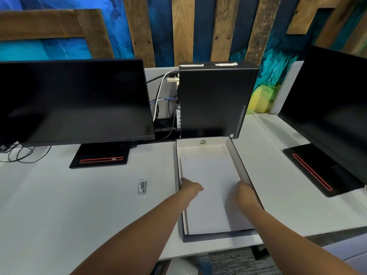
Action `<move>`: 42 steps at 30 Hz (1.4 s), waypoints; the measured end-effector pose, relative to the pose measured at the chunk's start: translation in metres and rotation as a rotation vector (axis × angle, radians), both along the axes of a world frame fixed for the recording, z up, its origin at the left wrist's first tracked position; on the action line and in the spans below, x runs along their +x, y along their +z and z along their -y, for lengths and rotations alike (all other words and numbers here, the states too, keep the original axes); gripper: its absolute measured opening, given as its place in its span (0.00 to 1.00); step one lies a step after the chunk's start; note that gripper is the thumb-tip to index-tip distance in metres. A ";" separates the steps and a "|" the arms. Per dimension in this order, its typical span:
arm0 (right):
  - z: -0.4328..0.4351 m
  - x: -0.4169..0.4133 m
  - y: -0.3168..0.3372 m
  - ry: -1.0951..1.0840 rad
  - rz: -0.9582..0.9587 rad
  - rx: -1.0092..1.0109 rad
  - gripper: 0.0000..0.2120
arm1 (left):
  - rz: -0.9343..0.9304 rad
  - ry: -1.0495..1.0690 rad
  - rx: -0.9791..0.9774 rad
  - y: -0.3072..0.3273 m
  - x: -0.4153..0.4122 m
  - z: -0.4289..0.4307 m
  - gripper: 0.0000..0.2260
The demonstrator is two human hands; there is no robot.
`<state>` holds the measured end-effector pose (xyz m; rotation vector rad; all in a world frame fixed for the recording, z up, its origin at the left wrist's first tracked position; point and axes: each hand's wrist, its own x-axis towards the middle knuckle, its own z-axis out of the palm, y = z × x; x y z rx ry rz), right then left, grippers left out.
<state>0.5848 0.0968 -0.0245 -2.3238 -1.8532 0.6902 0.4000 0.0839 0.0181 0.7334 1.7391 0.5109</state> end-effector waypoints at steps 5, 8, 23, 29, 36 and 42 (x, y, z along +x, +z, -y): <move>0.002 -0.007 0.003 0.068 0.190 -0.083 0.14 | 0.001 -0.094 0.004 -0.001 0.000 0.003 0.40; 0.006 -0.008 0.006 0.102 0.210 -0.085 0.14 | -0.017 -0.146 0.026 0.001 -0.001 0.006 0.39; 0.023 -0.078 0.049 0.173 -0.462 0.177 0.05 | -0.402 0.089 0.591 -0.005 -0.066 0.041 0.08; 0.034 -0.138 0.059 0.279 -0.529 0.215 0.06 | -0.635 0.196 0.491 -0.018 -0.137 0.064 0.09; 0.052 -0.224 0.057 0.402 -0.572 0.183 0.05 | -0.633 0.261 0.460 -0.019 -0.213 0.090 0.07; 0.067 -0.292 0.048 0.448 -0.565 0.129 0.04 | -0.691 0.241 0.431 -0.027 -0.288 0.116 0.09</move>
